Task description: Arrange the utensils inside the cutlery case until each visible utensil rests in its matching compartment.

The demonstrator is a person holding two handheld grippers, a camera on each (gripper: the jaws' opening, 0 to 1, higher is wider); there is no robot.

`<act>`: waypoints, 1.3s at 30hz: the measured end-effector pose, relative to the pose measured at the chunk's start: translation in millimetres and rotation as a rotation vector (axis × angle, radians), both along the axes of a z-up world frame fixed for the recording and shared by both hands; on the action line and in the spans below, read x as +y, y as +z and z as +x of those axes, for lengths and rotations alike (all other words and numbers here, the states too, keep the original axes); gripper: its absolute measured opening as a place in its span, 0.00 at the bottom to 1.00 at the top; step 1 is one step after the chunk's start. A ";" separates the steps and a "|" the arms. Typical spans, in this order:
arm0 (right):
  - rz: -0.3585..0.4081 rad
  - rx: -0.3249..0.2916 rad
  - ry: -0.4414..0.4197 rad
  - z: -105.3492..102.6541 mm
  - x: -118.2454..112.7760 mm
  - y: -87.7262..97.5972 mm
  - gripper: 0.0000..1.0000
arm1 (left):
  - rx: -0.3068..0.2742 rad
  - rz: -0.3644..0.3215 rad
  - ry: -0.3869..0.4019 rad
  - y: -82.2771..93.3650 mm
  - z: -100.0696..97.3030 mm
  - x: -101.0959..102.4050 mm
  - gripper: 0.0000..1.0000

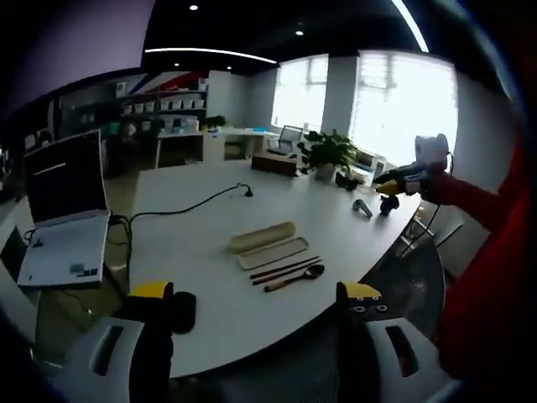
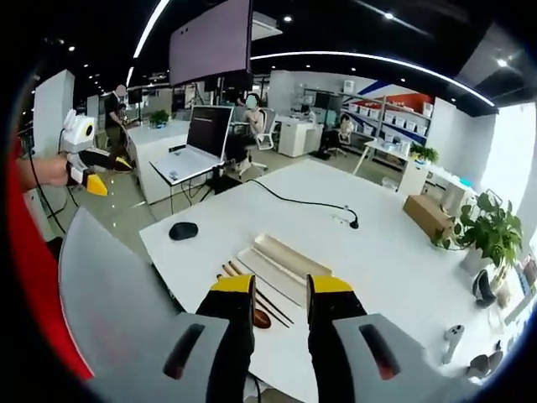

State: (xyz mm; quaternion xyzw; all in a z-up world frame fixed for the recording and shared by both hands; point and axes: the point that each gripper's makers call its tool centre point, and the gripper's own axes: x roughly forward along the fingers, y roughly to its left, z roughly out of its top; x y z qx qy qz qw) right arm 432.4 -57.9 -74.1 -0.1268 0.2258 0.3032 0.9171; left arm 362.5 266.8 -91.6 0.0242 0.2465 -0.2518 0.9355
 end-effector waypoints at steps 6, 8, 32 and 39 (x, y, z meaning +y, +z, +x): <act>0.031 0.030 -0.012 7.0 1.7 -0.3 0.17 | 0.006 0.027 -0.067 -8.0 -12.8 -6.3 0.83; 0.014 0.034 -0.016 10.4 1.6 -2.0 0.19 | -0.007 0.085 -0.115 -9.4 -14.1 -6.1 0.83; -0.080 0.067 0.041 31.4 27.6 -30.9 0.16 | -0.028 -0.029 -0.089 4.3 -1.9 -9.2 0.87; -0.045 0.076 0.087 34.2 46.4 -33.7 0.28 | -0.138 -0.066 -0.145 12.5 -11.4 -18.6 0.84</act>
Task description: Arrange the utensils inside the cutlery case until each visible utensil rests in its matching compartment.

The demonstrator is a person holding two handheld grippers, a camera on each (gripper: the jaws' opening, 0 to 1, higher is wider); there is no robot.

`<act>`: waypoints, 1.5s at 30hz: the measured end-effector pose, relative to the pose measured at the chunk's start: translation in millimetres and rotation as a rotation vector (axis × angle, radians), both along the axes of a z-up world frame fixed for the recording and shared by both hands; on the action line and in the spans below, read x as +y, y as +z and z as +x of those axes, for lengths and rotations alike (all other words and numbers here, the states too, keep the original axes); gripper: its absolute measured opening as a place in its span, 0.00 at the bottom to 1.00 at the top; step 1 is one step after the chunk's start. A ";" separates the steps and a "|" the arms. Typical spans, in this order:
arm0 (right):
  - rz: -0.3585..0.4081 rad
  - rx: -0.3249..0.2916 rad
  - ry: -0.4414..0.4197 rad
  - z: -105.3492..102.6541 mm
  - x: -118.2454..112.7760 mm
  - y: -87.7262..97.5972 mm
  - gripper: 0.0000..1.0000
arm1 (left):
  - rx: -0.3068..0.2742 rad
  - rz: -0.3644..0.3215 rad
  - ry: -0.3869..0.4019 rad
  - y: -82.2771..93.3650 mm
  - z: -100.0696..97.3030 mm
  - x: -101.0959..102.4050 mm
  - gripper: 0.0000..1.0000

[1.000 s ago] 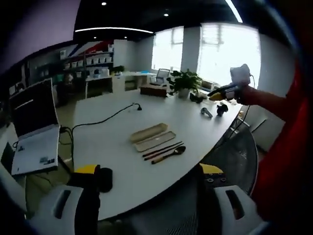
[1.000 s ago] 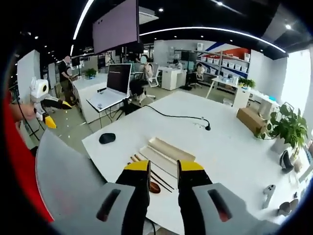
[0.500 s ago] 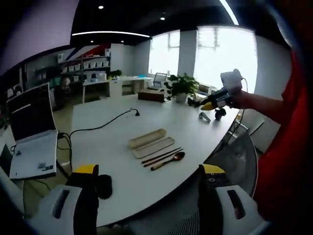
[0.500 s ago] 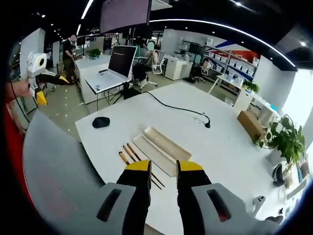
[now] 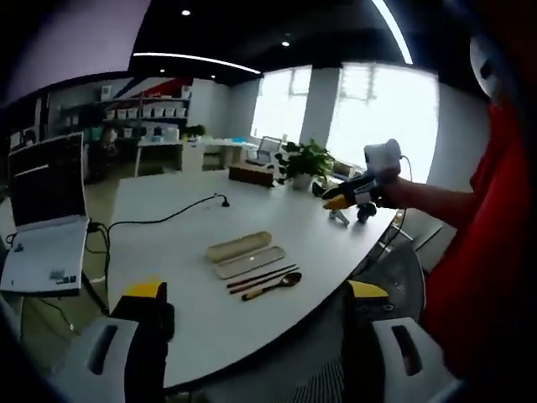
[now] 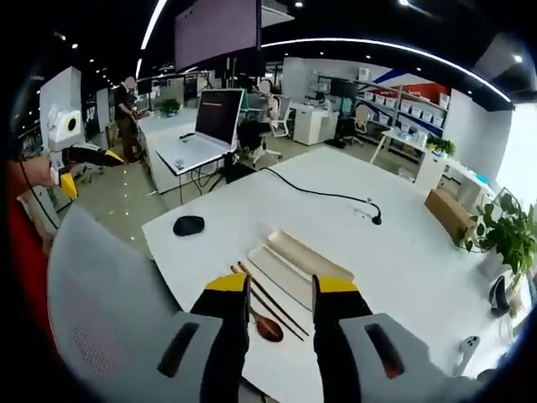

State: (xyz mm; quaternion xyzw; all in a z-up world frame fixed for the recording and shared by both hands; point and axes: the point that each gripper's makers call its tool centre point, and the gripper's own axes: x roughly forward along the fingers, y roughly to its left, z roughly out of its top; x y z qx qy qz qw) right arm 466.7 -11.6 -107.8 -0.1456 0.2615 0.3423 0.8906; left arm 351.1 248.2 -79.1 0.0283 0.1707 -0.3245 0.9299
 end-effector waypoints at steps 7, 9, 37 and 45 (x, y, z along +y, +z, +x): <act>-0.145 -0.026 0.054 4.9 3.5 -12.5 0.20 | 0.124 -0.009 0.007 -16.9 -10.5 -7.1 0.87; -0.138 -0.018 0.062 7.5 5.5 -14.6 0.22 | 0.129 -0.017 0.011 -16.0 -11.5 -7.4 0.87; -0.180 0.042 0.274 19.1 39.4 -50.3 0.22 | 0.059 -0.030 0.157 4.8 -1.2 -13.6 0.83; -0.186 0.060 0.271 21.1 36.5 -59.2 0.20 | 0.064 -0.023 0.160 3.1 -0.3 -16.1 0.82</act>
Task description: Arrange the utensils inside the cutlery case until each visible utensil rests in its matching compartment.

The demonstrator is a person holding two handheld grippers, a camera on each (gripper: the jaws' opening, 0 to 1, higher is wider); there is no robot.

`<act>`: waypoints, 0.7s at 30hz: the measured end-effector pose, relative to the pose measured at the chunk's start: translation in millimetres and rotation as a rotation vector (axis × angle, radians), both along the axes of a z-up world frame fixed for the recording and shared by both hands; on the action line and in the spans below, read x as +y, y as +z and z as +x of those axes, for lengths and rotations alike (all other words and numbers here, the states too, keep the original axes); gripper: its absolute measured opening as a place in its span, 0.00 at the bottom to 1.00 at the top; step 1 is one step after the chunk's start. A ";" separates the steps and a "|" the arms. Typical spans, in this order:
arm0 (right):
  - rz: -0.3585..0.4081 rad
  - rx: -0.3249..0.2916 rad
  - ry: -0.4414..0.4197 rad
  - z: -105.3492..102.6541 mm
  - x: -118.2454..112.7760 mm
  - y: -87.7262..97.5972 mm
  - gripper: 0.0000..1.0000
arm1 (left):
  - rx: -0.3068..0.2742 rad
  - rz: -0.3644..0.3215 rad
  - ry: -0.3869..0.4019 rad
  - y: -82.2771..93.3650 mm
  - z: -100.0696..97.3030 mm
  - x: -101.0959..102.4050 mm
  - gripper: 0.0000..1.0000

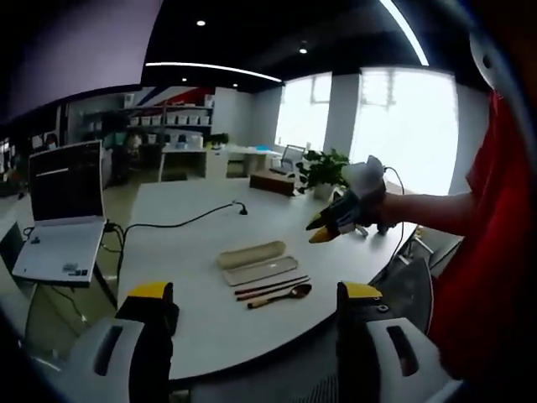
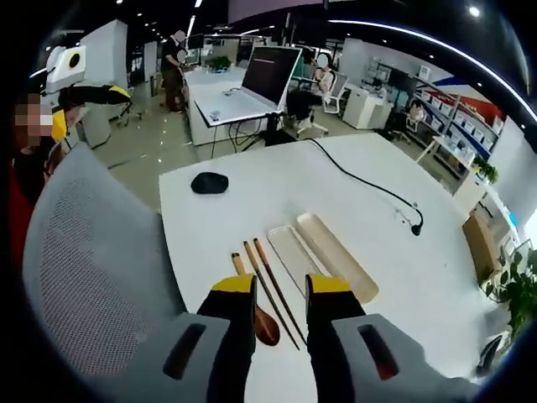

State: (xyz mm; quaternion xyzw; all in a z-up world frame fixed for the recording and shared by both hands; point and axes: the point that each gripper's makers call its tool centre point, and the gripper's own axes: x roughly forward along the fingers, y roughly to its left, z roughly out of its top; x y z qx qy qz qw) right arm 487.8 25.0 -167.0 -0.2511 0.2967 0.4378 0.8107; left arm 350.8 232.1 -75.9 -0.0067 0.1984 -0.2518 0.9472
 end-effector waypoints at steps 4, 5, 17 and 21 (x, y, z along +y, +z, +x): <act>0.067 0.032 -0.022 -0.5 6.6 2.7 0.22 | 0.006 0.021 -0.020 -1.5 1.1 -1.7 0.82; 0.071 0.036 -0.026 -0.3 7.1 2.2 0.25 | 0.005 0.028 -0.022 -1.4 1.4 -1.3 0.82; -0.053 0.036 0.063 1.9 8.8 -16.6 0.20 | -0.002 0.029 -0.010 4.0 -1.4 6.3 0.82; -0.058 0.042 0.066 4.8 10.5 -16.3 0.20 | -0.005 0.049 -0.017 3.1 -2.4 4.1 0.81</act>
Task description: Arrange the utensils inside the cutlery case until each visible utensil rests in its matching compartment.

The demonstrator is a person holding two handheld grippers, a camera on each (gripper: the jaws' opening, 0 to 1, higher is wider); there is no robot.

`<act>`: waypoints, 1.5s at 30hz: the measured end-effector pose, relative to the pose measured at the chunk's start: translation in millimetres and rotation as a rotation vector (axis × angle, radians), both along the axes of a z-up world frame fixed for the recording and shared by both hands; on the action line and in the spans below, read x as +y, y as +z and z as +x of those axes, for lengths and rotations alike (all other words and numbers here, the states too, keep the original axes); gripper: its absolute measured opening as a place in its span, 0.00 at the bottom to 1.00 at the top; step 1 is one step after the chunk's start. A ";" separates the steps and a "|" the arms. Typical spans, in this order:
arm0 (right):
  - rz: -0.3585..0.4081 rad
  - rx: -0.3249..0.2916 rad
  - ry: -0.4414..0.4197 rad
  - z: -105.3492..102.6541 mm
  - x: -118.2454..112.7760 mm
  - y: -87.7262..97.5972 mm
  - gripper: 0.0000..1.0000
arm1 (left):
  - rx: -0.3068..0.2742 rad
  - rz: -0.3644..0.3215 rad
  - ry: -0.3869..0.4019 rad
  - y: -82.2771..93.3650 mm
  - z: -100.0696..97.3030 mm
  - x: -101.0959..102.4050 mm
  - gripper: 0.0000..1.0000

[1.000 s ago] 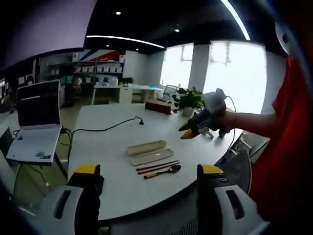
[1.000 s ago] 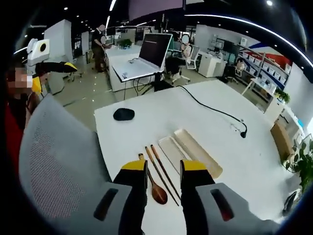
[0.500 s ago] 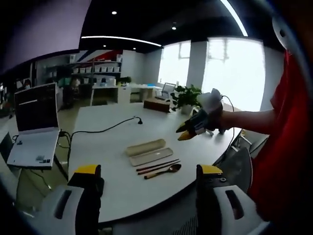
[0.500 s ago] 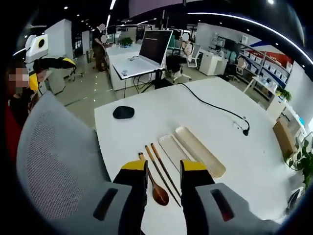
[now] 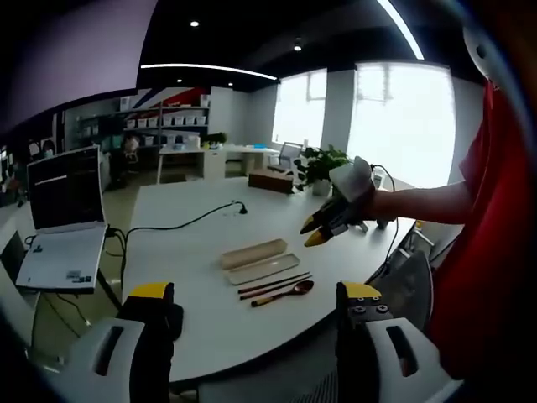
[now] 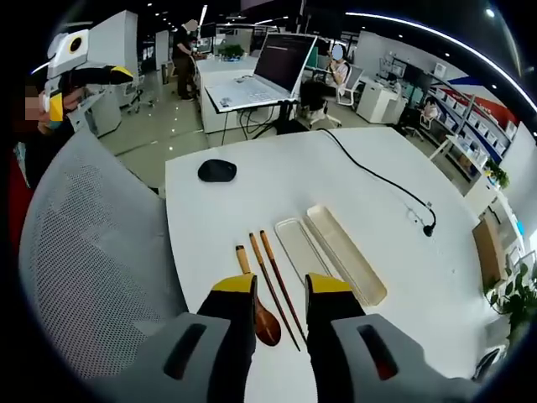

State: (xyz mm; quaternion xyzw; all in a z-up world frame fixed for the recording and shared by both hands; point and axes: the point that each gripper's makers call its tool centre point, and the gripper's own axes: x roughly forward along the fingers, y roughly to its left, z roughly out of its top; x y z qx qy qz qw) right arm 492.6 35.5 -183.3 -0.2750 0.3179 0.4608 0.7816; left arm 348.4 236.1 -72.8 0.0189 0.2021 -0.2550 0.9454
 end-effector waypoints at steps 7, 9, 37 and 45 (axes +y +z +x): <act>-0.011 0.009 -0.014 5.4 -0.5 -1.6 0.20 | 0.002 -0.002 0.001 -0.7 0.5 -0.3 0.82; -0.025 0.029 -0.046 8.4 -4.5 -6.4 0.20 | 0.002 -0.009 0.005 -0.4 0.6 -0.2 0.82; -0.172 -0.009 0.100 5.2 3.1 -43.4 0.18 | 0.028 0.020 0.031 -13.3 -14.3 4.5 0.82; -0.215 -0.011 0.160 9.0 1.9 -49.7 0.18 | 0.022 0.010 0.034 -13.8 -12.9 3.6 0.82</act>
